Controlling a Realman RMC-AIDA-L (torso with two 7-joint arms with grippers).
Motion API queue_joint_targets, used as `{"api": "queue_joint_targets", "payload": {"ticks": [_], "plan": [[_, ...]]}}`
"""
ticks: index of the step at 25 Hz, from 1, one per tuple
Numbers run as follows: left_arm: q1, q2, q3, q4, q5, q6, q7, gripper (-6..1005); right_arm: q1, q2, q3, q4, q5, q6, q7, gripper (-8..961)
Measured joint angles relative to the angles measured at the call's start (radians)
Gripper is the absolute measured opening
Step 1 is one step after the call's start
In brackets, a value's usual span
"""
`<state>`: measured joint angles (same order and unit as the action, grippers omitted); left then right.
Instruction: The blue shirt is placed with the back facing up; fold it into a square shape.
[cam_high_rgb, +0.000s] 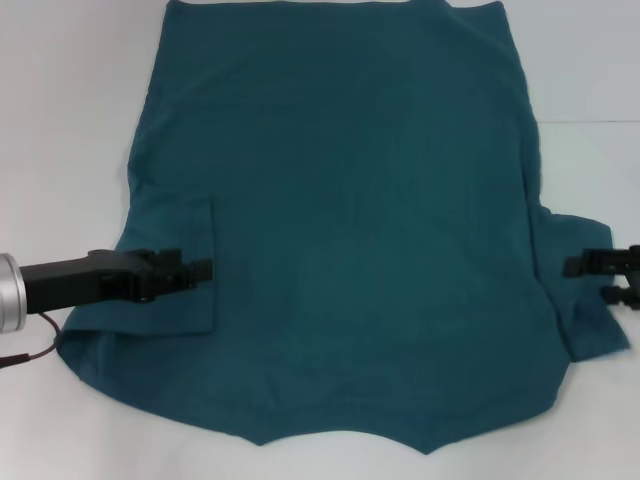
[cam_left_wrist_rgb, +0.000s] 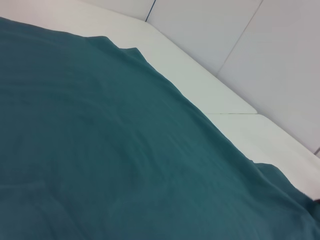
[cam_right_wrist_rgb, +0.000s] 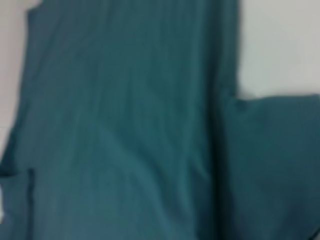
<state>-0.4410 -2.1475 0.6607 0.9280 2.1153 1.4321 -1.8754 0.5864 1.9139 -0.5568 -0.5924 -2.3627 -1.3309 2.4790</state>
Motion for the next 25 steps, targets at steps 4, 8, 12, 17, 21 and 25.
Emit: {"api": "queue_joint_targets", "payload": {"ticks": [4,8,12,17,21,25], "plan": [[-0.003,0.0,0.003,-0.005,0.0,0.0,0.001,612,0.0,0.001,0.0,0.011,0.061,-0.009,-0.028,891],[-0.002,0.0,0.0,-0.009,0.0,0.0,0.001,610,0.003,0.001,-0.014,0.014,0.037,-0.005,-0.017,891],[0.003,0.0,-0.003,-0.011,0.0,0.0,0.001,611,0.004,-0.009,-0.015,0.014,-0.009,-0.011,0.005,892],[0.005,0.0,-0.003,-0.011,-0.001,0.0,0.0,611,-0.007,-0.021,-0.012,0.016,-0.018,-0.016,0.012,890],[0.005,-0.001,-0.003,-0.012,-0.005,-0.002,0.001,612,-0.005,-0.013,-0.009,0.02,-0.016,-0.004,0.003,888],[0.005,-0.001,-0.003,-0.012,-0.009,-0.002,0.001,612,0.006,0.002,-0.018,0.023,-0.018,0.019,0.003,886]]}}
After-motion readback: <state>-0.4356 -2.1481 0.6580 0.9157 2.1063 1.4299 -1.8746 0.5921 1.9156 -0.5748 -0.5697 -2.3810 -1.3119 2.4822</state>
